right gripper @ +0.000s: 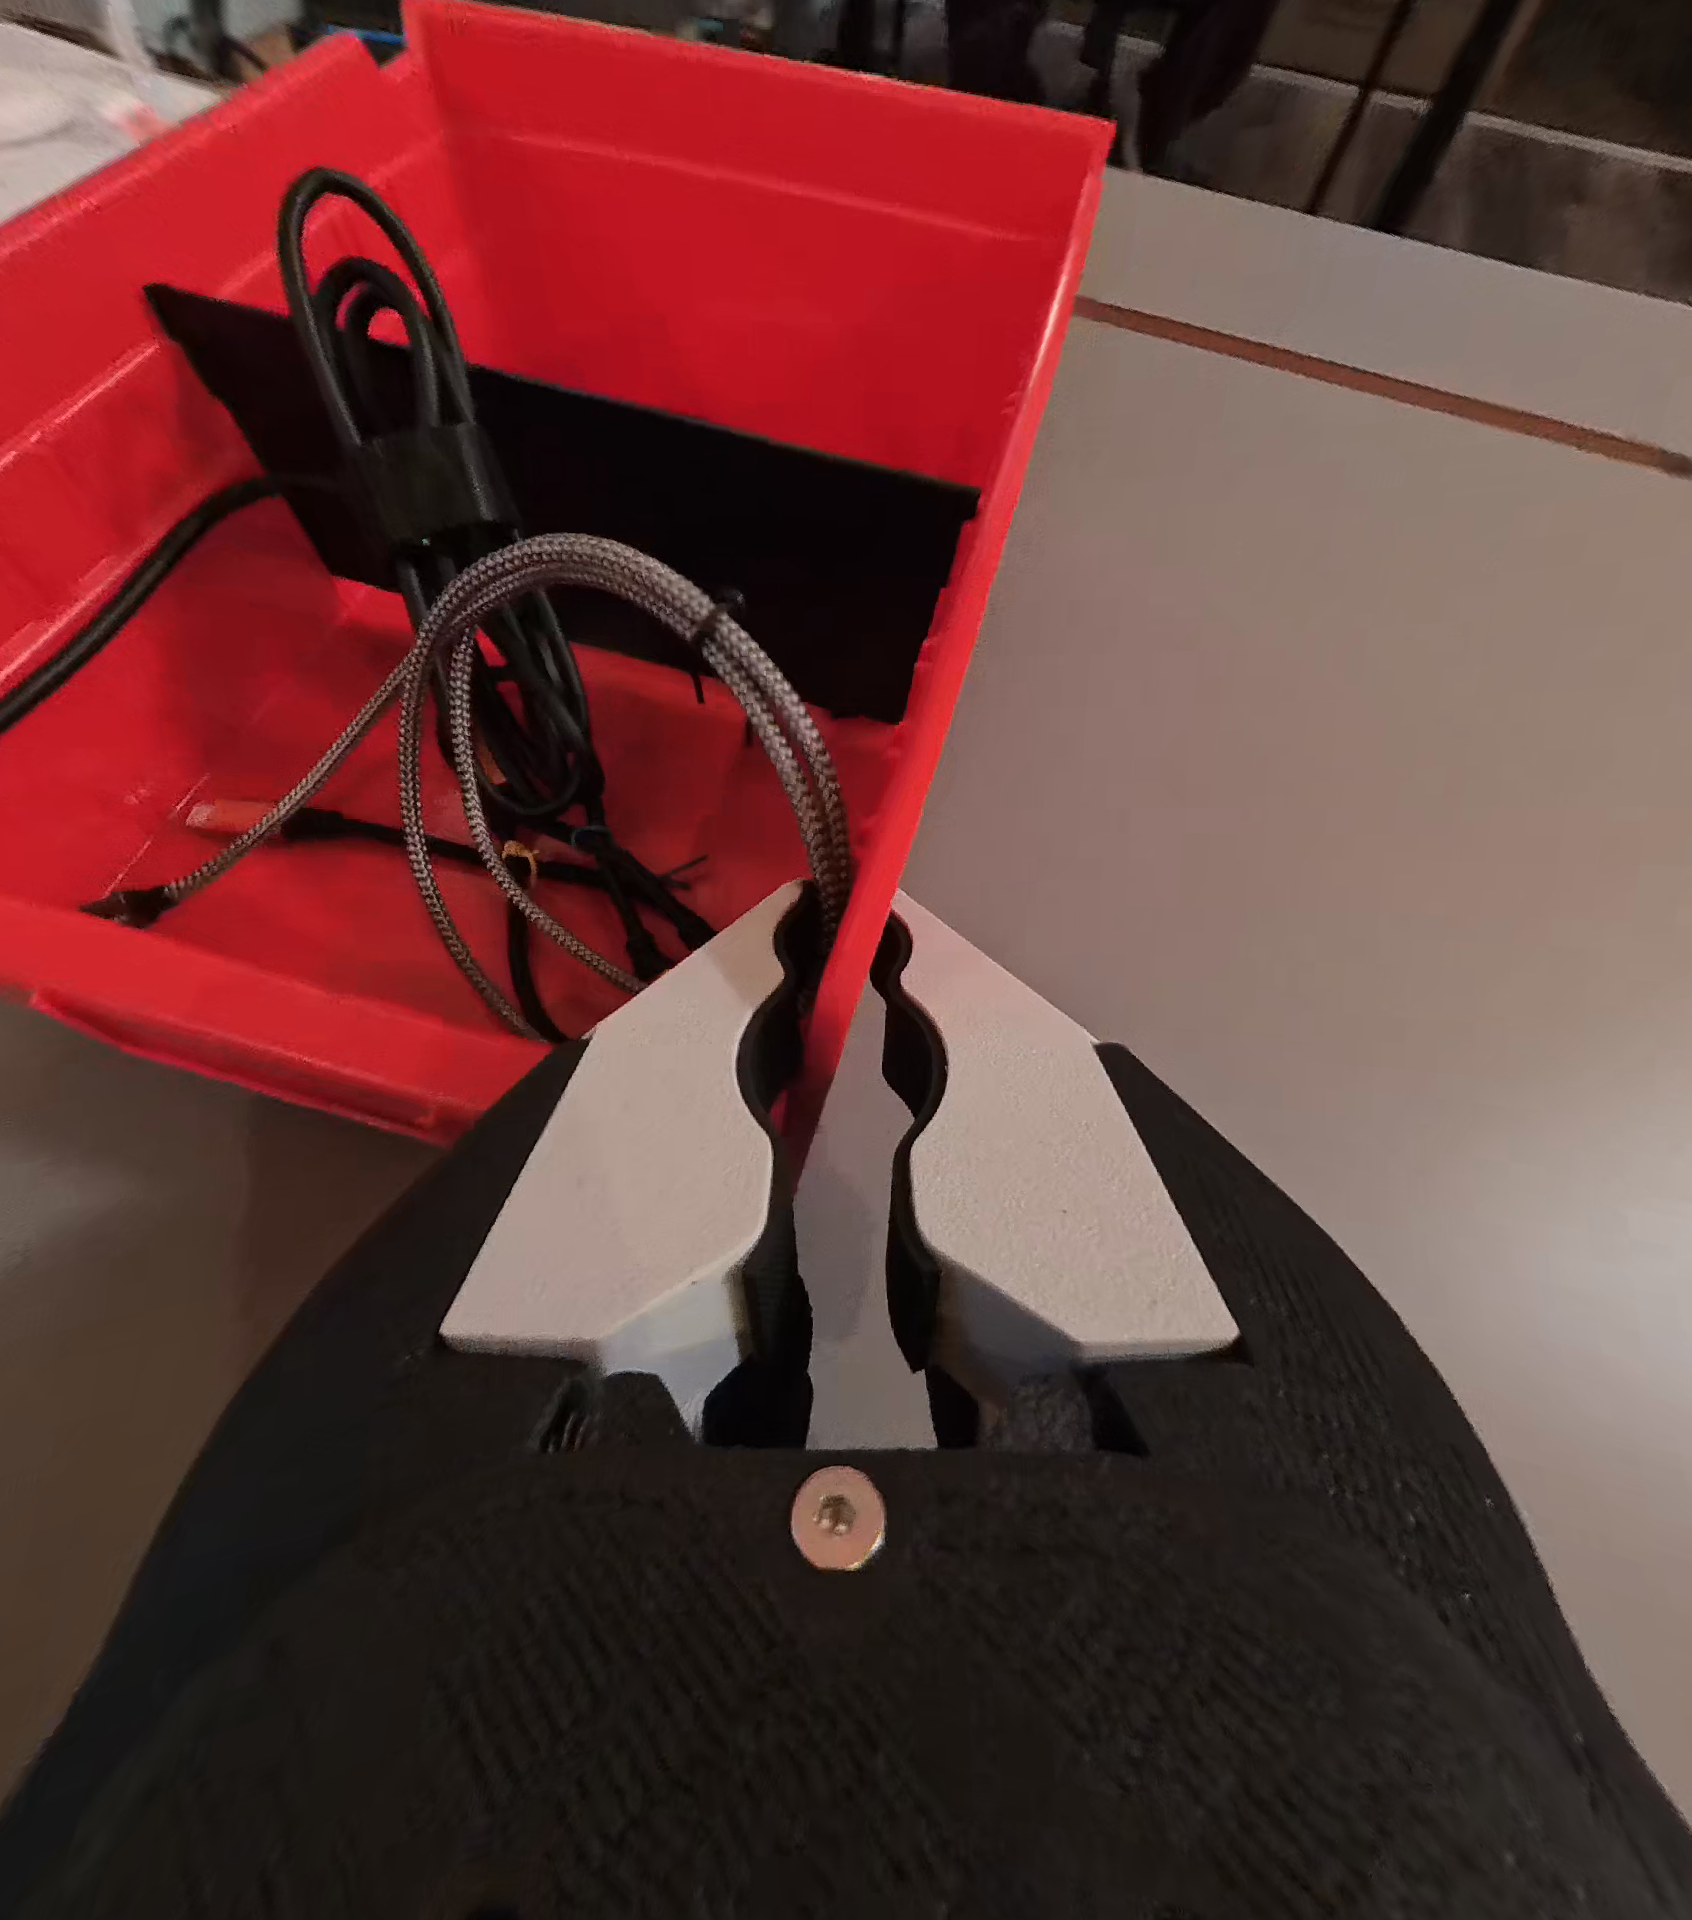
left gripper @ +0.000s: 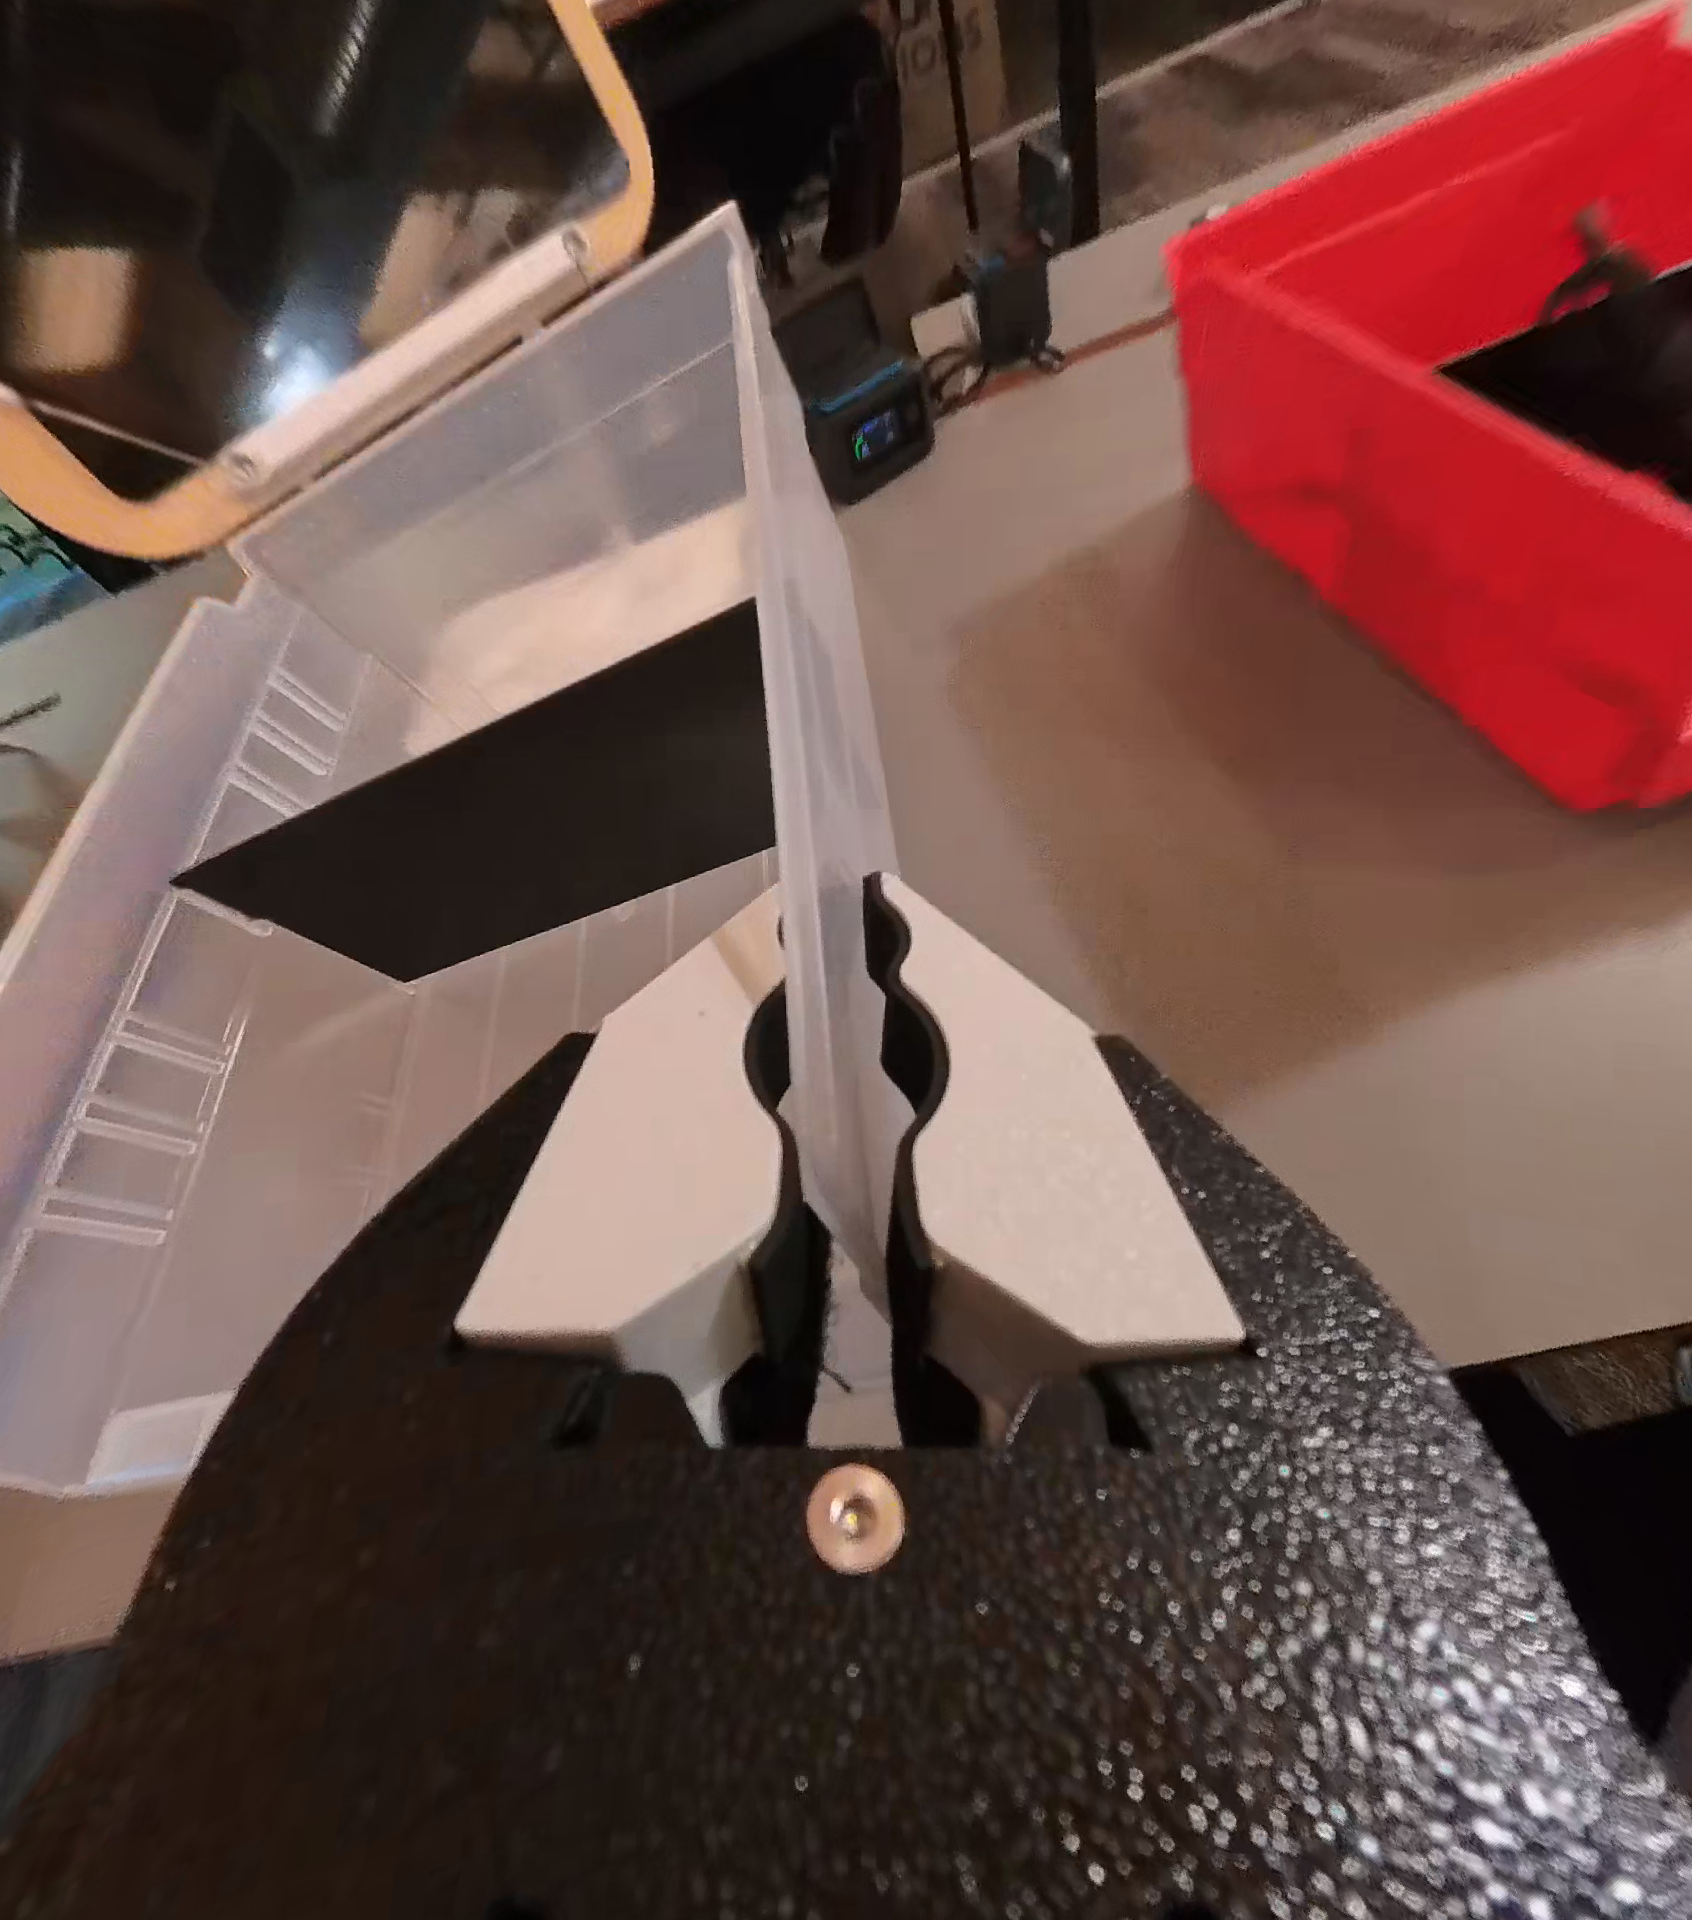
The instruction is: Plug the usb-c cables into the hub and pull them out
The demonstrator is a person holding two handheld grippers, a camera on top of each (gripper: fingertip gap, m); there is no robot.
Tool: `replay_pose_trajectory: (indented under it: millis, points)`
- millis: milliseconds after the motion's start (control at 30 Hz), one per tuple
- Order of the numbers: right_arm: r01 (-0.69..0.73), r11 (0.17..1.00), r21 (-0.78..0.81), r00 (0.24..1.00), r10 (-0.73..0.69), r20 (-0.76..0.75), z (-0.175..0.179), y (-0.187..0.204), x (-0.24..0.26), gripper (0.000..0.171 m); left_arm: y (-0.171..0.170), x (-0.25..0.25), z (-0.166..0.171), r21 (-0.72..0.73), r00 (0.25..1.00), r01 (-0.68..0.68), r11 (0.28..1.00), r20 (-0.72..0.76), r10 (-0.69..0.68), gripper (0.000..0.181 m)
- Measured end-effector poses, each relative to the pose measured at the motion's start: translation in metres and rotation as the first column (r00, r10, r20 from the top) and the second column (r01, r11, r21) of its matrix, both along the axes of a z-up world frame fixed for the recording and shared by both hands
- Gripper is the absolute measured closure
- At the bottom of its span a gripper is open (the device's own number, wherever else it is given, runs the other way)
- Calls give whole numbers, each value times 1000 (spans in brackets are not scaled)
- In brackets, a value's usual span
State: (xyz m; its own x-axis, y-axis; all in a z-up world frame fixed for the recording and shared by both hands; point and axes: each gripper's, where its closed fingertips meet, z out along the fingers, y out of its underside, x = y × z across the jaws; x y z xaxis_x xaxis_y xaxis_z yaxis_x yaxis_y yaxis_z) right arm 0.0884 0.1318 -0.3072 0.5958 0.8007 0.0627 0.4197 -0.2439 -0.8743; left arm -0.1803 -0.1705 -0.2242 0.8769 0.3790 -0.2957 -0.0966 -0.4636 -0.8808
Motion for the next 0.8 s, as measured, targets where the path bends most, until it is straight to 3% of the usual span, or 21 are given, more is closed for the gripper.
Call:
replay_pose_trajectory:
  millis: [33,267,300,367,433,533,633,800]
  points:
    - [-15,1000,6,1000,15,-8,0,-7,-15,165,0,2,7,12,1000,1,1000,-16,-1,176]
    - [-161,984,77,980,169,-101,5,-72,-113,163,15,24,62,103,992,61,993,-118,-49,176]
    - [-203,976,82,970,212,-117,6,-84,-124,150,21,30,69,115,989,86,990,-130,-71,176]
    - [-281,957,68,946,288,-152,13,-107,-135,100,36,44,83,126,978,150,981,-161,-128,176]
    - [-318,945,80,924,328,-198,26,-116,-127,85,53,63,95,137,962,228,964,-184,-202,176]
    - [-266,949,167,905,306,-294,56,-100,-87,82,85,98,109,156,920,366,917,-206,-332,176]
    - [-122,937,326,864,263,-430,98,-68,-20,82,122,141,116,171,854,514,841,-190,-484,176]
    - [277,829,486,842,34,-538,140,-2,122,84,182,244,109,108,686,726,679,-175,-706,177]
